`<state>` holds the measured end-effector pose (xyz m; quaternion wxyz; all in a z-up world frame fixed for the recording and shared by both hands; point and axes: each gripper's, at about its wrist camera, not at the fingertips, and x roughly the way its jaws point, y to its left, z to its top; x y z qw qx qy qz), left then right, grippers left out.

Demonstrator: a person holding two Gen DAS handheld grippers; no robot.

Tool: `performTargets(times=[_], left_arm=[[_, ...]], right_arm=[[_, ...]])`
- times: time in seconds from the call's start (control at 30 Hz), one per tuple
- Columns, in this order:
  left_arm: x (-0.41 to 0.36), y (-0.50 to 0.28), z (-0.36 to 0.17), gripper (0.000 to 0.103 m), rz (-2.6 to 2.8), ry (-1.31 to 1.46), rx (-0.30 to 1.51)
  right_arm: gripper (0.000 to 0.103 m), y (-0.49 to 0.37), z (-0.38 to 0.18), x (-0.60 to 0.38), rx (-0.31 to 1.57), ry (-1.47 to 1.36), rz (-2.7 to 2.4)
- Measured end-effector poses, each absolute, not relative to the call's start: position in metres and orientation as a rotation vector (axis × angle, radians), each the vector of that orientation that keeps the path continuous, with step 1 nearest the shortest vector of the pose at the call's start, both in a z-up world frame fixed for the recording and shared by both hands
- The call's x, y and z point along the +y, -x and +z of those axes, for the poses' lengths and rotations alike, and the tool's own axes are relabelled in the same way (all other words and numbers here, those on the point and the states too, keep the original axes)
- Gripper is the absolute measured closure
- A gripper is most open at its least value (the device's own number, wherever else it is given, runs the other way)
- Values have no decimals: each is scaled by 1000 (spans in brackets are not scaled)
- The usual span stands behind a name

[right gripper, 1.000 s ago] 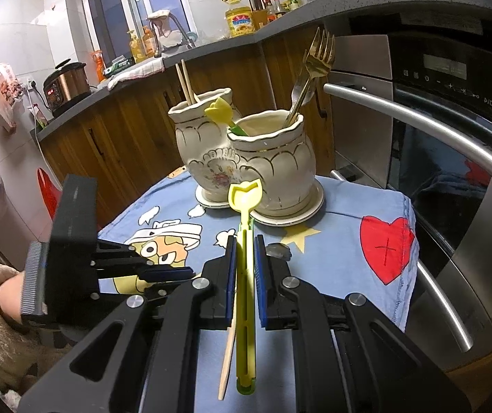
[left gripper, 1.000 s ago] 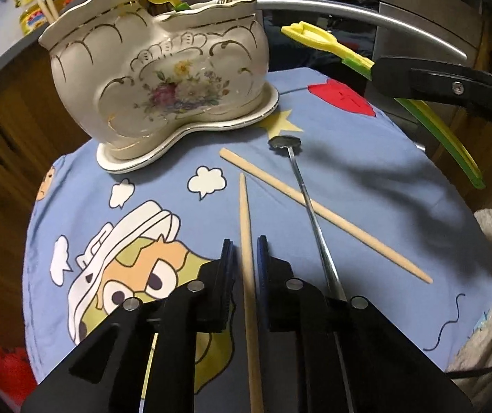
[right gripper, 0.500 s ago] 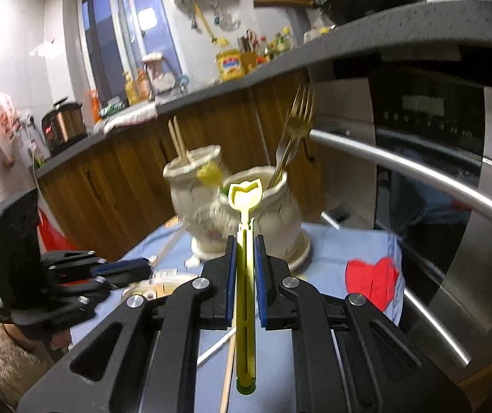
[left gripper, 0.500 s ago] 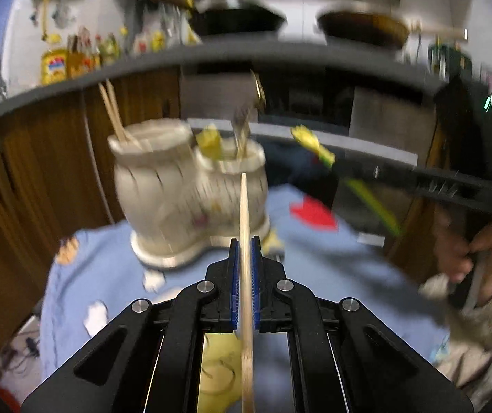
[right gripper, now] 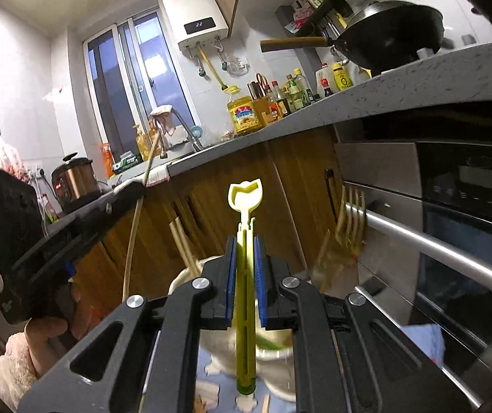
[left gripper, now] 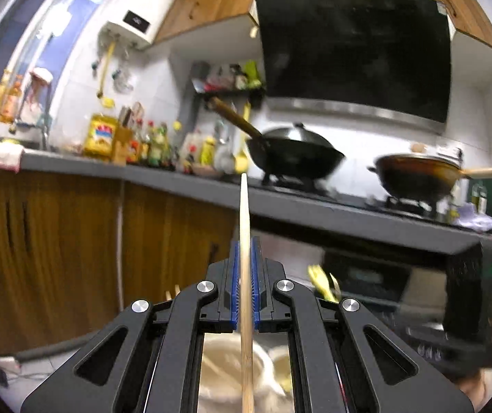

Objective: Organize utensils
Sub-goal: 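Drop the chopstick in the tall cup with left tool while right drops yellow utensil in small cup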

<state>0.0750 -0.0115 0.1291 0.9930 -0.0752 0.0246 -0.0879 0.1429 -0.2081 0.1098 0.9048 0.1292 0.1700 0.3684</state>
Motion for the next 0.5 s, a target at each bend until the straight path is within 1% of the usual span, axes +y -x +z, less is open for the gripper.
performTargets(times=[0.17, 0.3, 0.5], left_arm=[[-17, -105, 126, 96, -120, 137, 11], [-27, -112, 121, 96, -68, 69, -27], [-34, -108, 103, 96, -77, 21, -17]], right_arm=[[93, -166, 95, -201, 375, -306, 763], [93, -174, 86, -197, 386, -292, 762], [93, -176, 73, -191, 382, -251, 761]])
